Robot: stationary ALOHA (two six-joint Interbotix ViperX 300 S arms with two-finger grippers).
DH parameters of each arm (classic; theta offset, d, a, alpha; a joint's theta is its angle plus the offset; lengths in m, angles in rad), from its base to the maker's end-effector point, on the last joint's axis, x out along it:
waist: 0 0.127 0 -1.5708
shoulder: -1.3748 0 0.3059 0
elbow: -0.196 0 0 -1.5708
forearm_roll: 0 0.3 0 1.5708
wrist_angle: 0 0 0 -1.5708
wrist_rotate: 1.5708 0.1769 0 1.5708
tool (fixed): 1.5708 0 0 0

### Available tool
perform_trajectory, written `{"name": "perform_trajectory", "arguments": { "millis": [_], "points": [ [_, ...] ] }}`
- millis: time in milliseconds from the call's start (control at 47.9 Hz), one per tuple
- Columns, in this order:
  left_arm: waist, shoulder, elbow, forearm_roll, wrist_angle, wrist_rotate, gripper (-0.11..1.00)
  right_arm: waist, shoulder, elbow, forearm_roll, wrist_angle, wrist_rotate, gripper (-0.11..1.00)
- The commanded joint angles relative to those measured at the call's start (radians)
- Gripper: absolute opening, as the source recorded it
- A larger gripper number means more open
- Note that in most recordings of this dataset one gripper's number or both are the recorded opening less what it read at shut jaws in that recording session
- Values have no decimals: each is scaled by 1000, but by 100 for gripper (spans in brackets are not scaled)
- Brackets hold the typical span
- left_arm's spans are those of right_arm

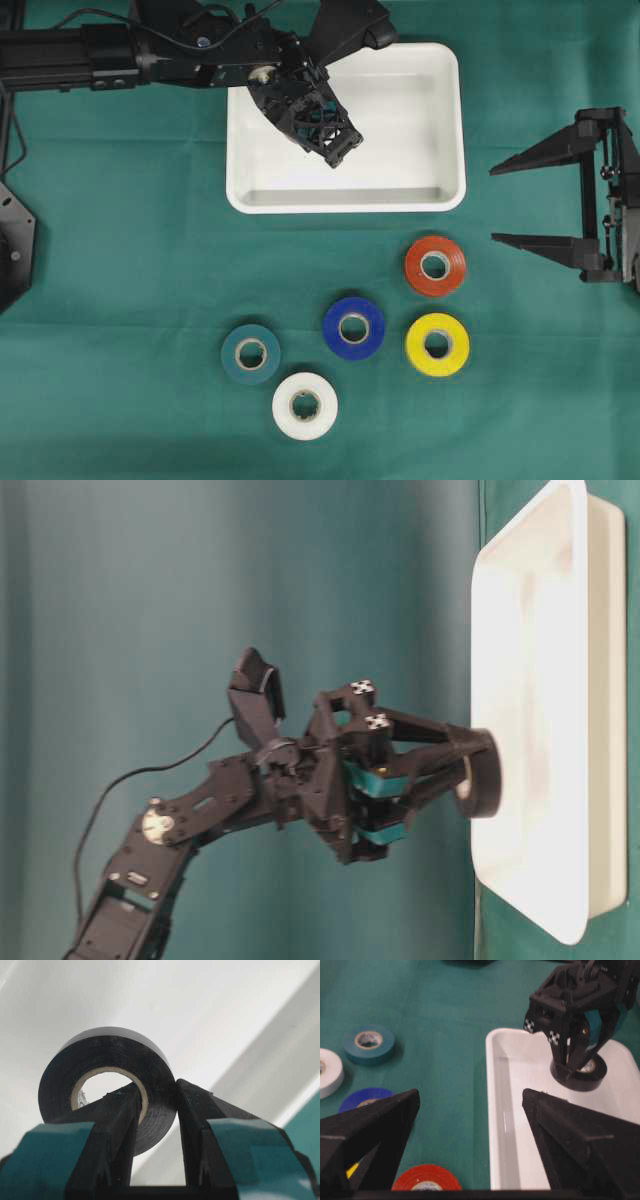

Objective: Pick up the tape from a random location and place it into the white case.
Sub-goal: 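Carry the black roll with the left gripper over the white tray, then lower the black roll into the tray and open the left gripper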

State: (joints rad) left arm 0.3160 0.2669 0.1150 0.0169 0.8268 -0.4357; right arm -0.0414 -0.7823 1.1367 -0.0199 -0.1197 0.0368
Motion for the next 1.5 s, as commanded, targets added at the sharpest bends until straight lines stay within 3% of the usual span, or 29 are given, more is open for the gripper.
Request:
{"name": "perform_trajectory", "arguments": {
  "millis": [0,376,1170,1254,1400,1483],
  "points": [
    [2,-6,-12,-2,-31,2,18,-2,9,-21,0,-9,-2,93],
    [-3,74,-52,-3,-52,9,18,-2,23,-23,0,-14,-2,93],
    [-28,74,-57,-20,-81,51,19,-2,23,-21,0,-9,-2,93],
    [-26,67,-48,-20,-81,49,34,-2,23,-18,-2,-9,-3,93],
    [-29,64,-40,-20,-84,49,78,0,23,-17,-5,-9,-3,93],
    [-31,64,-41,-20,-84,44,90,-2,23,-15,-5,-9,-3,93]
  ]
}}
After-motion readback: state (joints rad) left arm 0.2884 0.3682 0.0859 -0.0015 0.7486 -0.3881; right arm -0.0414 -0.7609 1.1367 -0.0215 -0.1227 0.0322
